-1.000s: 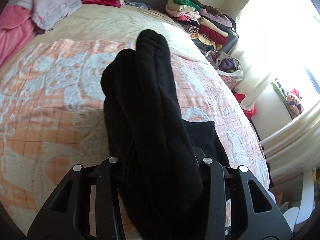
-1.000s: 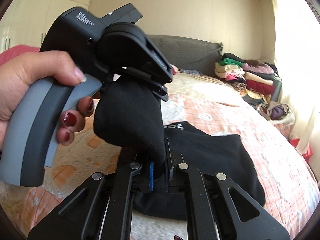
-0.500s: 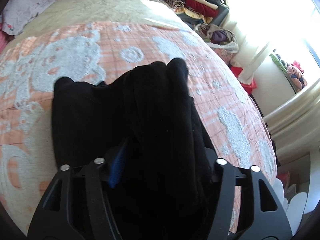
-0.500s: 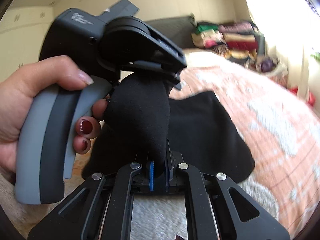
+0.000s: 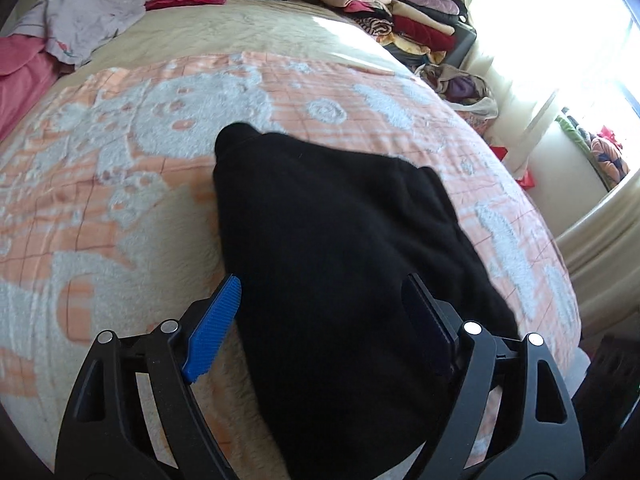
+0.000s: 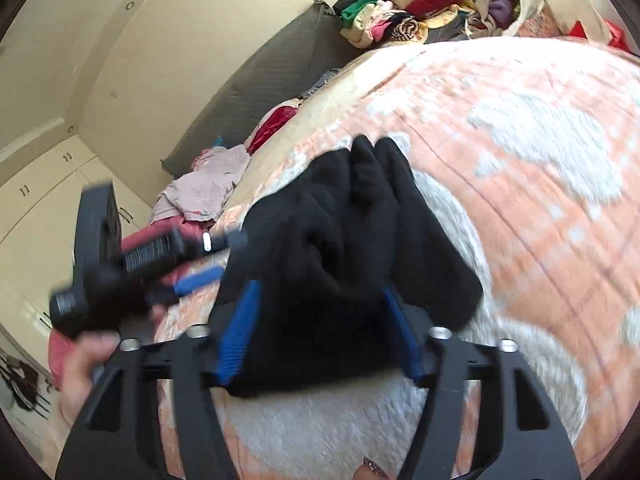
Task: Fold small clothes
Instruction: 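Lay the folded half down and open both grippers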
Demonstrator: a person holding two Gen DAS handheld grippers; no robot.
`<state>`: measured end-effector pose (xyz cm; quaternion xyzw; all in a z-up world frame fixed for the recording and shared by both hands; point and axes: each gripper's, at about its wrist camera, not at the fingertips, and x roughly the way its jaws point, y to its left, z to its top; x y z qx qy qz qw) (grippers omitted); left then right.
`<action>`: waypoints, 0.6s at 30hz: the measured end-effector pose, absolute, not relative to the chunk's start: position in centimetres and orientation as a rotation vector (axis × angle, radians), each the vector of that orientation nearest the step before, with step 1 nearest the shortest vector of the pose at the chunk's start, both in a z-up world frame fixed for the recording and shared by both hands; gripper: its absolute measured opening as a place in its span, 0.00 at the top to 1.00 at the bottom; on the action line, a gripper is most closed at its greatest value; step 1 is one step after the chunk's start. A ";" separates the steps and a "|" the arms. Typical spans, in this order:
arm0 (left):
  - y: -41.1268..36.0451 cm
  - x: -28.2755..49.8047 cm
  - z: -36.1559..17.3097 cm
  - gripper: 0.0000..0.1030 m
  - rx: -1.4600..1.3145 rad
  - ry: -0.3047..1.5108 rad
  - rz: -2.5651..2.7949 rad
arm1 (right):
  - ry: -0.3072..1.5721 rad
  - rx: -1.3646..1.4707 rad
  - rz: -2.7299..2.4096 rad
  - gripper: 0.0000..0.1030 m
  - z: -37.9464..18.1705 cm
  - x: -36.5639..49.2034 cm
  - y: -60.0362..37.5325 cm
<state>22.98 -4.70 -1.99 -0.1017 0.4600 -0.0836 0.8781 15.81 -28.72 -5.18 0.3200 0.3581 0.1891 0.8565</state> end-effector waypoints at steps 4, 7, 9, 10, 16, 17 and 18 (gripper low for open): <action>-4.5 22.1 -2.7 0.27 -0.209 0.969 -0.173 | 0.820 0.718 0.402 0.38 -5.5 18.8 -29.2; -4.5 21.5 -2.8 0.27 -0.214 0.972 -0.173 | 0.838 0.709 0.405 0.55 -5.8 19.9 -29.4; -4.7 21.6 -2.7 0.27 -0.211 0.973 -0.174 | 0.827 0.674 0.425 0.79 -5.3 20.1 -29.5; -4.9 21.5 -2.5 0.27 -0.207 0.973 -0.175 | 0.813 0.659 0.429 0.80 -4.8 20.2 -29.7; -6.5 20.7 -2.3 0.27 -0.185 0.973 -0.227 | 0.765 0.480 0.340 0.81 -3.2 19.5 -30.1; -6.8 20.6 -2.5 0.26 -0.170 0.973 -0.222 | 0.792 0.482 0.334 0.81 -3.9 20.2 -30.2; -7.0 20.6 -2.7 0.26 -0.155 0.975 -0.215 | 0.837 0.484 0.320 0.80 -4.9 20.5 -30.1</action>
